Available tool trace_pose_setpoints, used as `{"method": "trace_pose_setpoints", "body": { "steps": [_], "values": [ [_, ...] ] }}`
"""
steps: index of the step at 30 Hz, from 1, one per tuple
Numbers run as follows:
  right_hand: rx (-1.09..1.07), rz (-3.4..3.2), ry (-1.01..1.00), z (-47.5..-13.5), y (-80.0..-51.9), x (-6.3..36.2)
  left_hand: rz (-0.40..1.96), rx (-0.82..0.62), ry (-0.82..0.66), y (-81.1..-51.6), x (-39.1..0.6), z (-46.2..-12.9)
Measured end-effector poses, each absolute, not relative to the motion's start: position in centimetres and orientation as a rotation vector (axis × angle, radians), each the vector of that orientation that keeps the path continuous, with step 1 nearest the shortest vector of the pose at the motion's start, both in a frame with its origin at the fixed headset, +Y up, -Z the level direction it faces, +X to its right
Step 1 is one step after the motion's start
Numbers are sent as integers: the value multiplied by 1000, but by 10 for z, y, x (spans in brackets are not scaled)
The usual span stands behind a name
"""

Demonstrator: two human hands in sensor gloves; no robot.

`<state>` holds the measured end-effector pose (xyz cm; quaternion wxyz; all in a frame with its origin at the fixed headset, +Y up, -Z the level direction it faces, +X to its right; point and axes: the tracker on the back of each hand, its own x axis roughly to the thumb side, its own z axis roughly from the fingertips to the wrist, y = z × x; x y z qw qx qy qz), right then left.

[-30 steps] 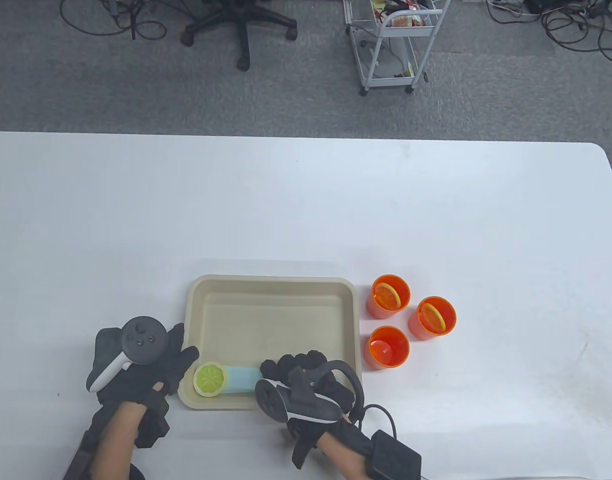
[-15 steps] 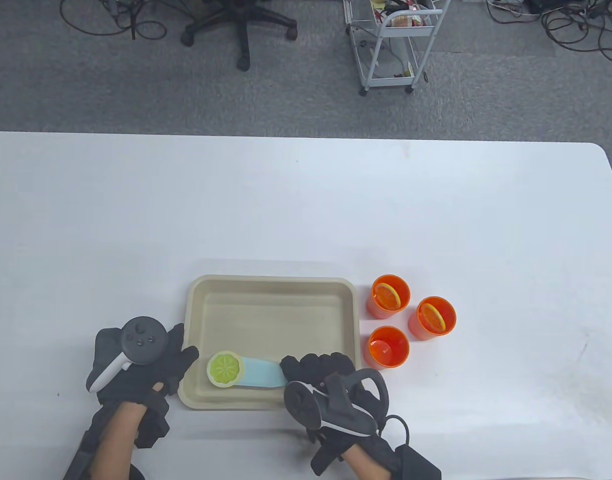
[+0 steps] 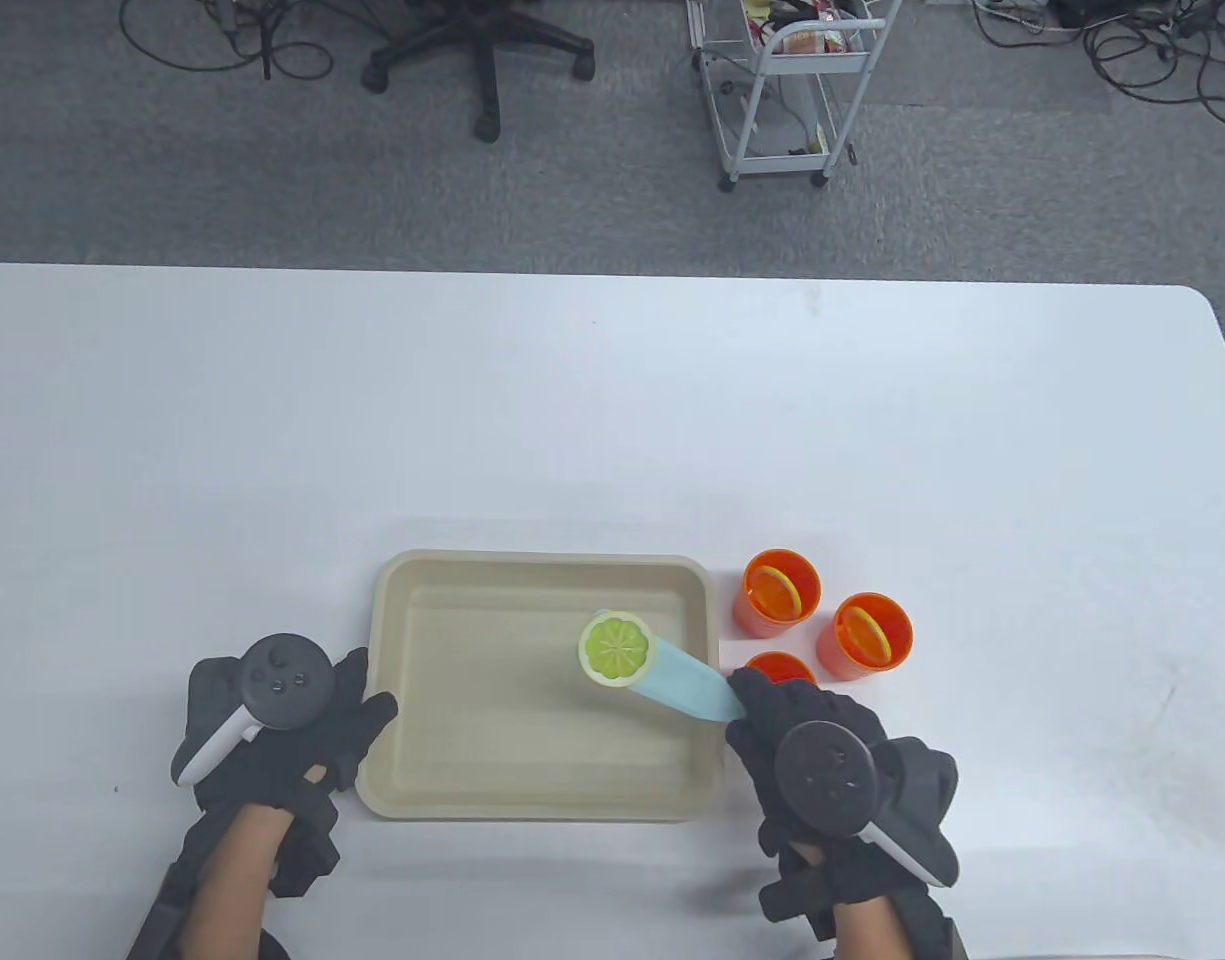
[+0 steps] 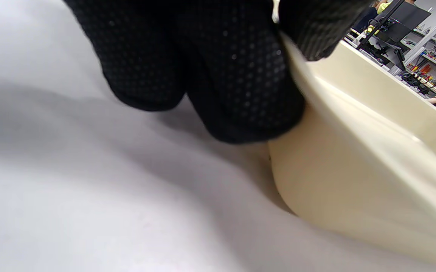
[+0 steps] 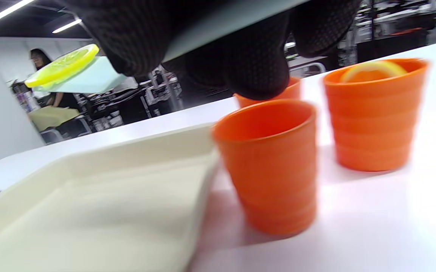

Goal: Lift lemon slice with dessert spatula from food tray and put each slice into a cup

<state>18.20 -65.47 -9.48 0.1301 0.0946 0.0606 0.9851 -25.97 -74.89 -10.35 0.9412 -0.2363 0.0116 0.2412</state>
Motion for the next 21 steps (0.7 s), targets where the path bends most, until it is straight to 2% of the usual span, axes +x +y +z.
{"method": "trace_pose_setpoints", "body": {
  "steps": [8, 15, 21],
  "values": [
    [-42, 2767, 288, -99, -660, 245, 497, -482, 26, -749, -260, -103],
    [-232, 2681, 357, -96, -672, 284, 499, -482, 26, -749, -261, -103],
    [-290, 2636, 364, -91, -678, 299, 500, -482, 28, -749, -261, -103]
  ]
}}
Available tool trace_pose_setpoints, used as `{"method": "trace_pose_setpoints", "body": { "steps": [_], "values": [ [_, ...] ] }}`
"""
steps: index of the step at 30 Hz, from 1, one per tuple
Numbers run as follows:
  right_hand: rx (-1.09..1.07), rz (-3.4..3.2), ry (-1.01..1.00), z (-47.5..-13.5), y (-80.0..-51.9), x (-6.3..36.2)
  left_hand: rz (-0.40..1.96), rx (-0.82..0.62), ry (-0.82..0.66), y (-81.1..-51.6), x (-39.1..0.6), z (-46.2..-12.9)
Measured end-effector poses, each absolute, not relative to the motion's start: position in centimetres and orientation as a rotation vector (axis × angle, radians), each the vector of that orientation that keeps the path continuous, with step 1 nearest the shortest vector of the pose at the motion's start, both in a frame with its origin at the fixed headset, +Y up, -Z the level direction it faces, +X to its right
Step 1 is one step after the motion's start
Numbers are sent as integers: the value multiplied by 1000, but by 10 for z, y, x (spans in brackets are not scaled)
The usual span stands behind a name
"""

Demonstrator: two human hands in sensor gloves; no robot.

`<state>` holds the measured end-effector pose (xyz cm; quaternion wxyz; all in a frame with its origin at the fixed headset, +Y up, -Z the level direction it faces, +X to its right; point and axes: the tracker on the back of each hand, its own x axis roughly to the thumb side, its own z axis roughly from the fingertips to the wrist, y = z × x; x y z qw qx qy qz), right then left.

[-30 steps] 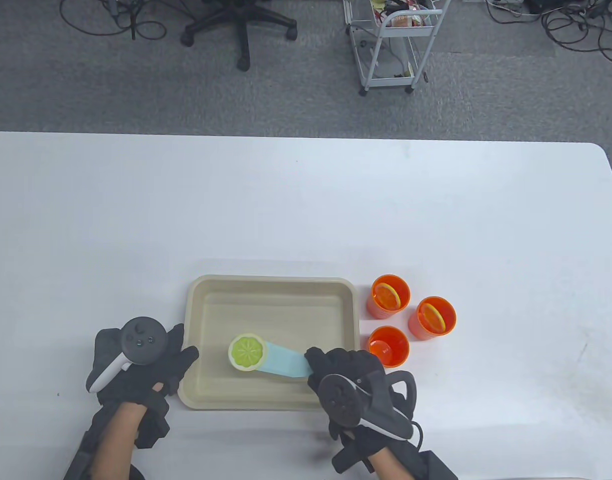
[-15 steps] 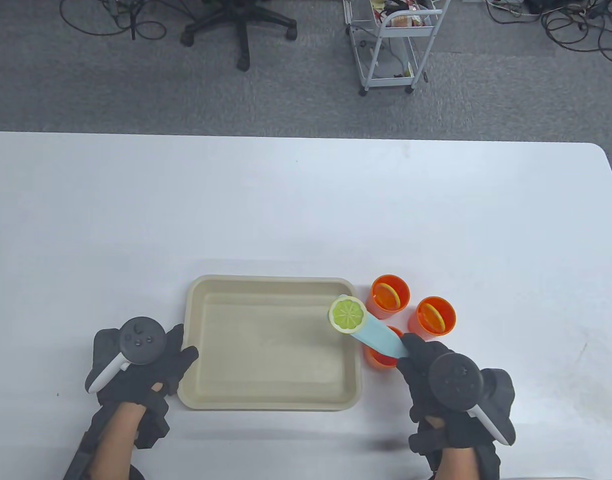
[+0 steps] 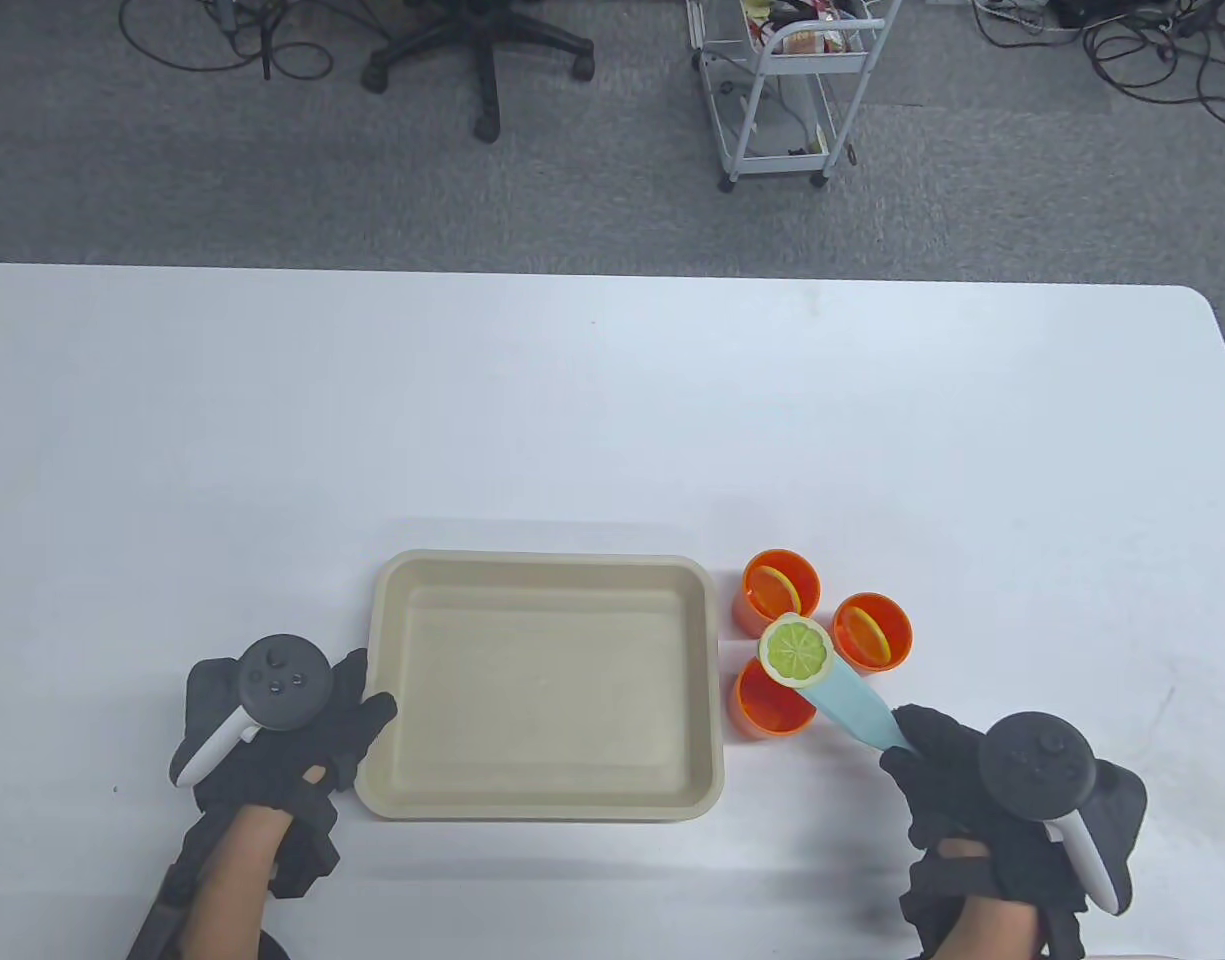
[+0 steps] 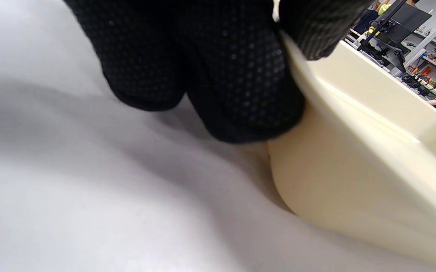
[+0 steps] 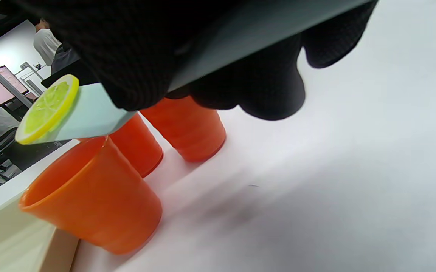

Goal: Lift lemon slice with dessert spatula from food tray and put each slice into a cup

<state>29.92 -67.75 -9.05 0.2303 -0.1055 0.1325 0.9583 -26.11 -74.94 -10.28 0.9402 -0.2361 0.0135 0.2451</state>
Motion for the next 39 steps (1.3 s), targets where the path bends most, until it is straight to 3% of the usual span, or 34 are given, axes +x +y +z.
{"method": "trace_pose_setpoints", "body": {
  "steps": [17, 23, 32, 39],
  "values": [
    [-391, 2679, 340, -89, -675, 299, 503, -484, 29, -749, -261, -103],
    [-334, 2686, 271, -87, -667, 292, 502, -484, 30, -749, -261, -103],
    [141, 2825, 172, -91, -645, 202, 500, -484, 31, -749, -261, -103],
    [441, 2991, 237, -93, -662, 109, 497, -483, 31, -749, -261, -103]
  ]
}}
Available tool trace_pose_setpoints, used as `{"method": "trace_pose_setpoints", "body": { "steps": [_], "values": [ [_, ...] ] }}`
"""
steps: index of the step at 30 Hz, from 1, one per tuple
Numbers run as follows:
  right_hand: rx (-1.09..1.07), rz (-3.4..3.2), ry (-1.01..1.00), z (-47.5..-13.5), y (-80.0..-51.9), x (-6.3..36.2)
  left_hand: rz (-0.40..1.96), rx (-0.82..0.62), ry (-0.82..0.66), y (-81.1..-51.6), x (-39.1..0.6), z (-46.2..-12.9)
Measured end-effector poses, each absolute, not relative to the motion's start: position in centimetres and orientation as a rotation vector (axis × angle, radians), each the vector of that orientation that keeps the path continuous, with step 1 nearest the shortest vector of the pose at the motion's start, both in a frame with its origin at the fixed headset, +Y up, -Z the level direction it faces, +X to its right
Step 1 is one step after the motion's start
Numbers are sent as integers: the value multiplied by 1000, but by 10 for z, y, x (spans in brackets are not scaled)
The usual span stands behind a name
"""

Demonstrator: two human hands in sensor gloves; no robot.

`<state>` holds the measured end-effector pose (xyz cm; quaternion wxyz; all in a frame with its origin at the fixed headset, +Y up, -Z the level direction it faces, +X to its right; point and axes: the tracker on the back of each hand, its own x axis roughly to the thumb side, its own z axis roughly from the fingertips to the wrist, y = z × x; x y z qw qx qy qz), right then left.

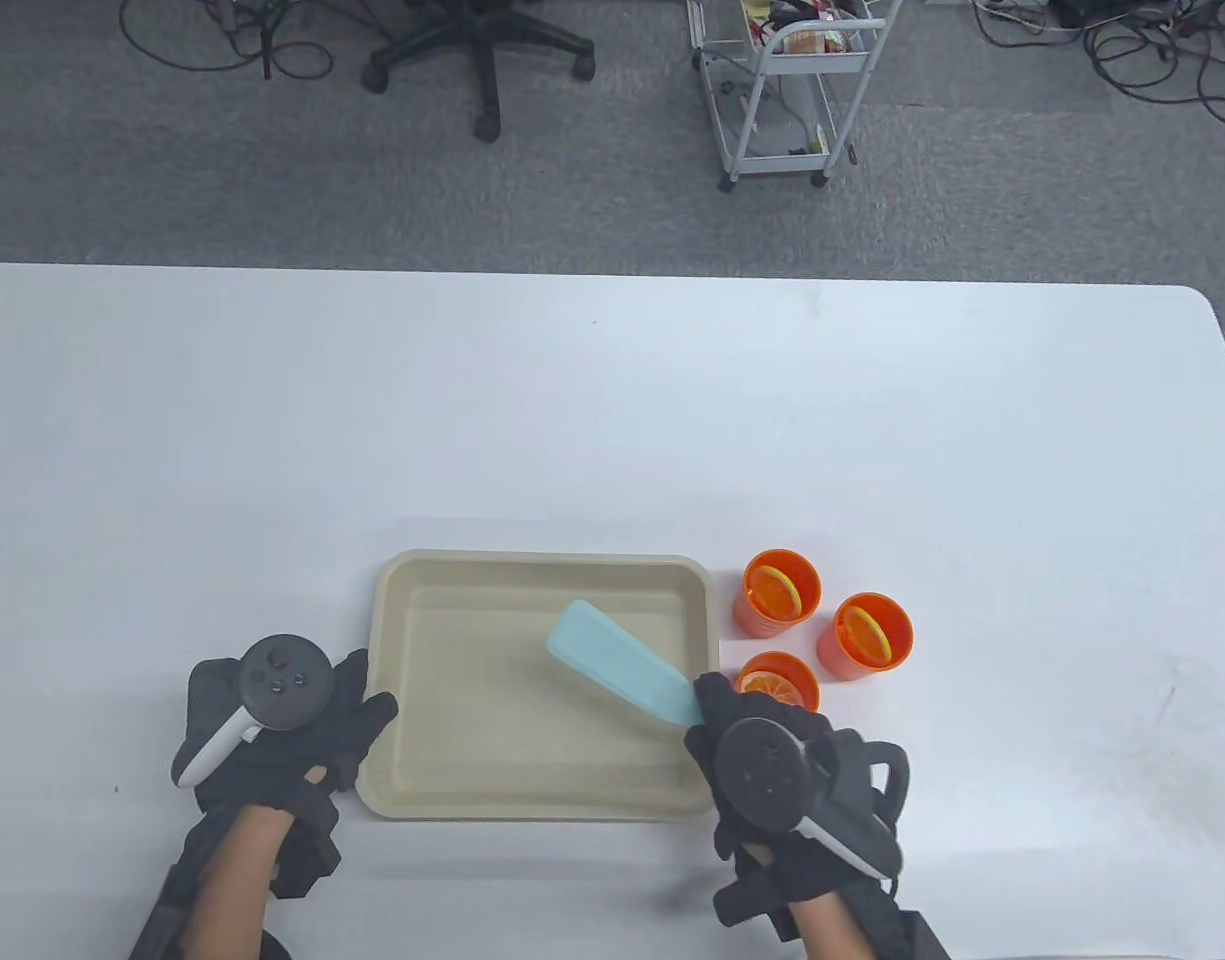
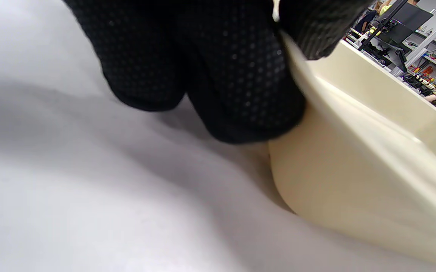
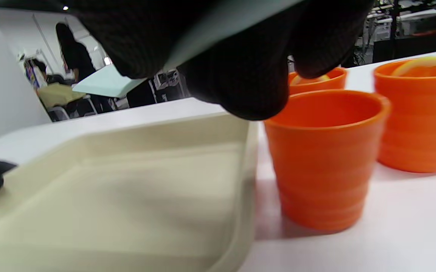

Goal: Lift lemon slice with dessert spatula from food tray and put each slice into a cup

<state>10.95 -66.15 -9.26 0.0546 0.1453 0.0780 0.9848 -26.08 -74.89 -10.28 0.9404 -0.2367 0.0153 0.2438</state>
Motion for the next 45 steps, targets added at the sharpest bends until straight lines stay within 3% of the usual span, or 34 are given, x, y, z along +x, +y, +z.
{"method": "trace_pose_setpoints", "body": {
  "steps": [6, 11, 30, 34, 39, 45],
  "values": [
    [504, 3107, 372, -100, -692, 69, 493, -484, 30, -749, -260, -103],
    [522, 3173, 436, -99, -712, 60, 493, -487, 29, -749, -260, -103],
    [551, 3243, 560, -84, -715, 59, 459, -514, 43, -746, -261, -101],
    [536, 3158, 319, -79, -690, 73, 387, -411, 64, -724, -268, -92],
    [481, 3043, -160, -68, -658, 90, 236, -61, 60, -681, -257, -70],
    [449, 2953, -564, -50, -640, 102, 101, 306, 0, -651, -230, -40]
  ]
}}
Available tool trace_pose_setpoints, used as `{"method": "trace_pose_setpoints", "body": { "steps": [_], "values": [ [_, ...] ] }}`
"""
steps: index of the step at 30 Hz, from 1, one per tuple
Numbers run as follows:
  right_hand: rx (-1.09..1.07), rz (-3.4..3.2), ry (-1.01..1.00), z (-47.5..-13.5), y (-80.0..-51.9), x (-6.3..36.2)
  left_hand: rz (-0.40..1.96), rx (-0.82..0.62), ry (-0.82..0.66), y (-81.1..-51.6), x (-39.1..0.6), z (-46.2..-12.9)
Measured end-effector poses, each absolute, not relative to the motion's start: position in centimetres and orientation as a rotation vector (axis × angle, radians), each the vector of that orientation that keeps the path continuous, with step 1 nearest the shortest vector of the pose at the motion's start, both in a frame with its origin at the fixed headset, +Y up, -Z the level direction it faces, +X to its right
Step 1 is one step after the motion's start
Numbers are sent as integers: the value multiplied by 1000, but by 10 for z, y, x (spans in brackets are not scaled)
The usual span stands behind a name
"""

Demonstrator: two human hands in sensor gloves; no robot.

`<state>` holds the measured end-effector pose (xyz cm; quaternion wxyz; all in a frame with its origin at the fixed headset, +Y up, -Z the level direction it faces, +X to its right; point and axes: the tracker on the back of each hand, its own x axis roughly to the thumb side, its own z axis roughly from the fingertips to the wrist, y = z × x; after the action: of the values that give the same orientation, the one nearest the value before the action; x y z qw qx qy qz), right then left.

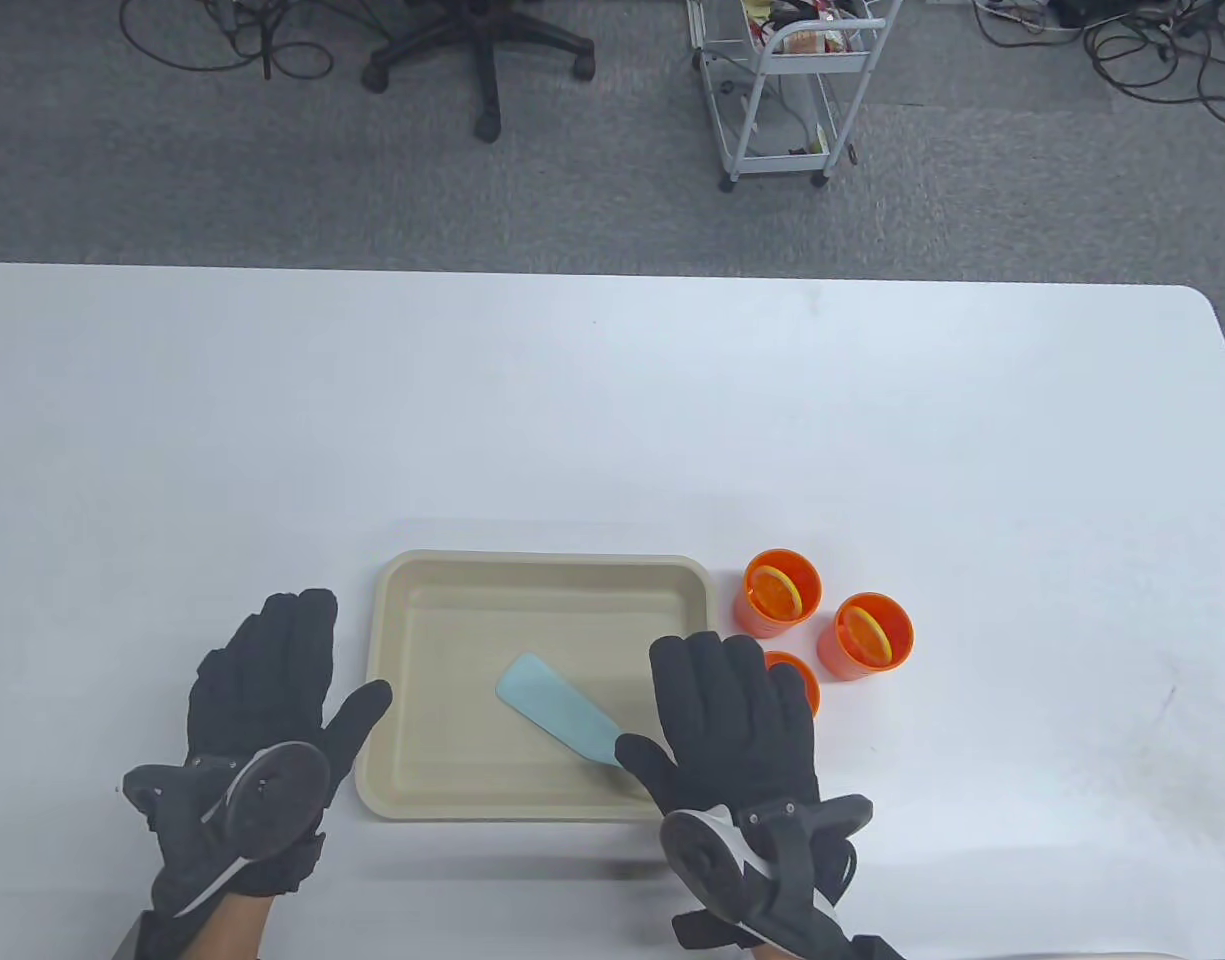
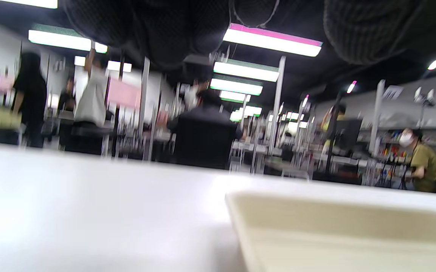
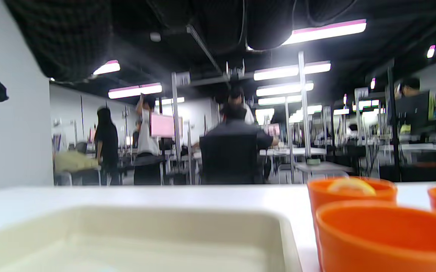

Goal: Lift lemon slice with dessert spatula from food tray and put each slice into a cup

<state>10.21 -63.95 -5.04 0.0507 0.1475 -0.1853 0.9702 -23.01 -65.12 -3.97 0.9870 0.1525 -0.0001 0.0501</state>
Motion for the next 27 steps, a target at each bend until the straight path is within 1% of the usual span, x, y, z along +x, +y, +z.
{"method": "trace_pose_setpoints", "body": {
  "steps": [4, 7, 12, 16, 18, 27],
  "values": [
    [421, 2951, -663, -46, -640, 101, 76, 471, -55, -646, -217, -26],
    [424, 2969, -656, -48, -644, 98, 46, 510, -80, -646, -212, -23],
    [367, 3000, -652, -58, -651, 96, -4, 476, -85, -654, -209, -30],
    [341, 3029, -574, -69, -657, 96, -13, 438, -83, -660, -211, -36],
    [339, 3047, -546, -71, -660, 94, -28, 424, -79, -662, -211, -38],
    [348, 3051, -550, -71, -663, 93, -31, 394, -79, -666, -212, -41]
  ]
}}
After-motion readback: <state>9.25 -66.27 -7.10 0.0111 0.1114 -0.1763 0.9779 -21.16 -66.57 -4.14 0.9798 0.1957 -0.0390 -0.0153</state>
